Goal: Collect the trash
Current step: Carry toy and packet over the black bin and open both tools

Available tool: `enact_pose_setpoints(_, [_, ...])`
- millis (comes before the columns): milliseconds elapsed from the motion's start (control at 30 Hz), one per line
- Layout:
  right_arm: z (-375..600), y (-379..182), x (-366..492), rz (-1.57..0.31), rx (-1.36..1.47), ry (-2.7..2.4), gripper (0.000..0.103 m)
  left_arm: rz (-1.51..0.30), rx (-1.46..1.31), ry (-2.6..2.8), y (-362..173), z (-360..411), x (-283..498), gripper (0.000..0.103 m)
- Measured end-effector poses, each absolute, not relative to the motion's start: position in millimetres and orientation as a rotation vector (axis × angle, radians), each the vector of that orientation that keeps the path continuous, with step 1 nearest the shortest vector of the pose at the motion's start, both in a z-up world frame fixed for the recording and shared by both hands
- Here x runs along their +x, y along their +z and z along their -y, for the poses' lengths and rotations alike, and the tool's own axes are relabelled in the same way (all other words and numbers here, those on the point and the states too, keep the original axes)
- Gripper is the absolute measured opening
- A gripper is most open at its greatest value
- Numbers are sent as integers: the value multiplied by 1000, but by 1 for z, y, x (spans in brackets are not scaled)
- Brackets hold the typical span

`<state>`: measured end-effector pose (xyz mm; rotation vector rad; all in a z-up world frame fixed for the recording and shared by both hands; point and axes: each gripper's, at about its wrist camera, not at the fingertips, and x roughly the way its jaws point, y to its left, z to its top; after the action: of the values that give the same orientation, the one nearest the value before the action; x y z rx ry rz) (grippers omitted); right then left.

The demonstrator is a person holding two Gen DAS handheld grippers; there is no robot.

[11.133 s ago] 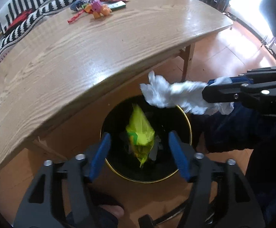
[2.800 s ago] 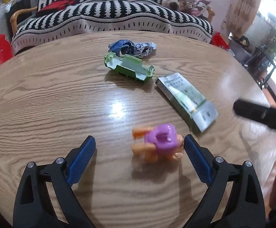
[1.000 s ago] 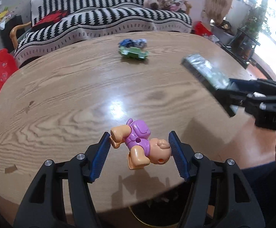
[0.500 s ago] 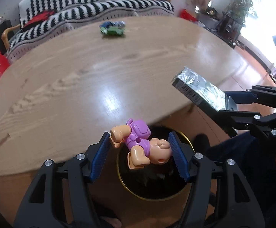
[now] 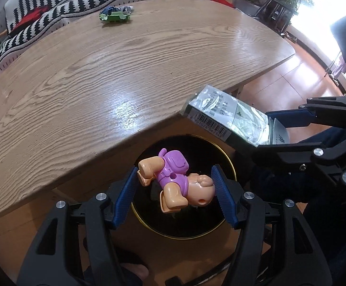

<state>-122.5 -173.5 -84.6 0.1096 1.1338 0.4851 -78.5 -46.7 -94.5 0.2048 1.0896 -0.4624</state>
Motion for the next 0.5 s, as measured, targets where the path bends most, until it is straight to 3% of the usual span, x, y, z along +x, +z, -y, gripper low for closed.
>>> enact_pose_setpoints(500, [174,-86,-120,-1141,118,476,56,-1093,220,-462,-96,50,-81,62])
